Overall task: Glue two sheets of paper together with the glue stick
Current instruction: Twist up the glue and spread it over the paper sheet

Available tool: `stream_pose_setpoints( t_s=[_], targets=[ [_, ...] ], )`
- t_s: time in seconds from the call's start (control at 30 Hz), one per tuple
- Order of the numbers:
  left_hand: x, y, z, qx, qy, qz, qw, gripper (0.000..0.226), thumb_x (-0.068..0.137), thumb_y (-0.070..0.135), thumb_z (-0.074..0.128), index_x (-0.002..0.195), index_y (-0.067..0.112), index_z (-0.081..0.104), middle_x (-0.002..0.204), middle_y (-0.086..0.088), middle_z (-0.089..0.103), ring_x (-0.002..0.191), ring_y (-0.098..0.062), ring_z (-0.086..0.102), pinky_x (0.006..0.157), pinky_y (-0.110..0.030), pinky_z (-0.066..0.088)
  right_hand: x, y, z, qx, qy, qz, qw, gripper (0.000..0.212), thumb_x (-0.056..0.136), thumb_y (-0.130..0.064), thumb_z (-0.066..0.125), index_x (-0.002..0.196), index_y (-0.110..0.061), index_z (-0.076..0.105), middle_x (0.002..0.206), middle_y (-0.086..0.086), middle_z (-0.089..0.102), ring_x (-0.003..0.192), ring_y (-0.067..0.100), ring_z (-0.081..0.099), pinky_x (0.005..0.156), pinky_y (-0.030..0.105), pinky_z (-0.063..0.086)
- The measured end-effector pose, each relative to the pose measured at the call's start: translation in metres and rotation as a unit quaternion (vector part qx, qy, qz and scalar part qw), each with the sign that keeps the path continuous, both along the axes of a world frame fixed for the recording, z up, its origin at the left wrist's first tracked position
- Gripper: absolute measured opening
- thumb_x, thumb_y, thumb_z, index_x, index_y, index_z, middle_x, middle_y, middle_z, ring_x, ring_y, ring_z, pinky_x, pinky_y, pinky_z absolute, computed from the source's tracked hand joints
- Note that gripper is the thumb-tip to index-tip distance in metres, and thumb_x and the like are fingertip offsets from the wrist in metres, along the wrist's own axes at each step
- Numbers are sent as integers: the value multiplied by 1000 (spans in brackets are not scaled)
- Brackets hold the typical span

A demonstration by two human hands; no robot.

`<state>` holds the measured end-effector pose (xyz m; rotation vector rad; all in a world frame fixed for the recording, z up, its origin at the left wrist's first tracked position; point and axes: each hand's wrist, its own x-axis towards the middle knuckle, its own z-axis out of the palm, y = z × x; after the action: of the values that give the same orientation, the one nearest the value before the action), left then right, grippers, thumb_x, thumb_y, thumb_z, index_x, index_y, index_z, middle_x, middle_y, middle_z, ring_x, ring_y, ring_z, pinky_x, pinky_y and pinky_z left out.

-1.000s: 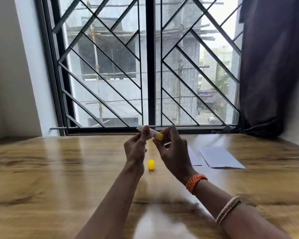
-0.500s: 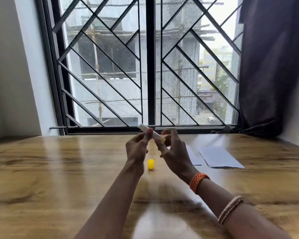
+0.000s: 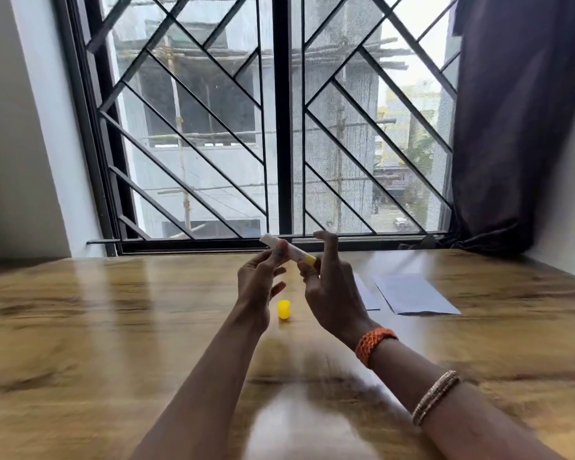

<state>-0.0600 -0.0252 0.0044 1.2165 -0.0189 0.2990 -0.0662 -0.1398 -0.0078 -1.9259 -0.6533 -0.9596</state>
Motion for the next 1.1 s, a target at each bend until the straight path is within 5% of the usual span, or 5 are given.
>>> stream_pose_setpoints(
  t_s=[0.27, 0.43, 0.53, 0.9, 1.1],
  targets=[
    [-7, -19, -3, 14, 108, 2, 994, 30, 80, 49, 62, 75, 20, 55, 74, 5, 60, 76, -13, 55, 60, -27, 42, -1, -10, 1, -200, -101, -114, 968, 31, 90, -18, 60, 119, -15, 49, 100, 7, 58, 84, 27, 61, 52, 31, 46],
    [-11, -29, -5, 63, 72, 30, 995, 27, 92, 39, 49, 91, 16, 64, 80, 5, 67, 68, -12, 55, 60, -27, 43, 12, -19, -1, -63, -21, -50, 997, 18, 89, -10, 61, 106, -4, 65, 97, 16, 60, 81, 27, 60, 67, 29, 46],
    [-9, -33, -11, 251, -38, 105, 962, 25, 95, 21, 46, 91, 12, 69, 87, -5, 72, 72, -16, 62, 70, -31, 51, 21, -25, 0, 81, 47, -87, 992, 16, 91, -15, 61, 101, -5, 67, 92, 15, 67, 77, 26, 63, 68, 30, 50],
    [14, -54, -32, 536, -99, 77, 835, 38, 90, 8, 42, 126, 5, 52, 130, -16, 56, 121, -29, 51, 95, -30, 39, 40, -75, 1, 546, 349, 85, 757, 37, 80, -25, 75, 110, -7, 63, 66, -1, 51, 48, 6, 43, 47, 18, 45],
    [53, -71, -28, 678, -62, 62, 730, 36, 92, 18, 41, 124, 5, 51, 134, -18, 52, 133, -28, 37, 108, -37, 26, 46, -85, 2, 527, 354, 55, 771, 34, 69, -25, 85, 88, -17, 59, 60, -5, 51, 51, 9, 46, 51, 24, 48]
  ],
)
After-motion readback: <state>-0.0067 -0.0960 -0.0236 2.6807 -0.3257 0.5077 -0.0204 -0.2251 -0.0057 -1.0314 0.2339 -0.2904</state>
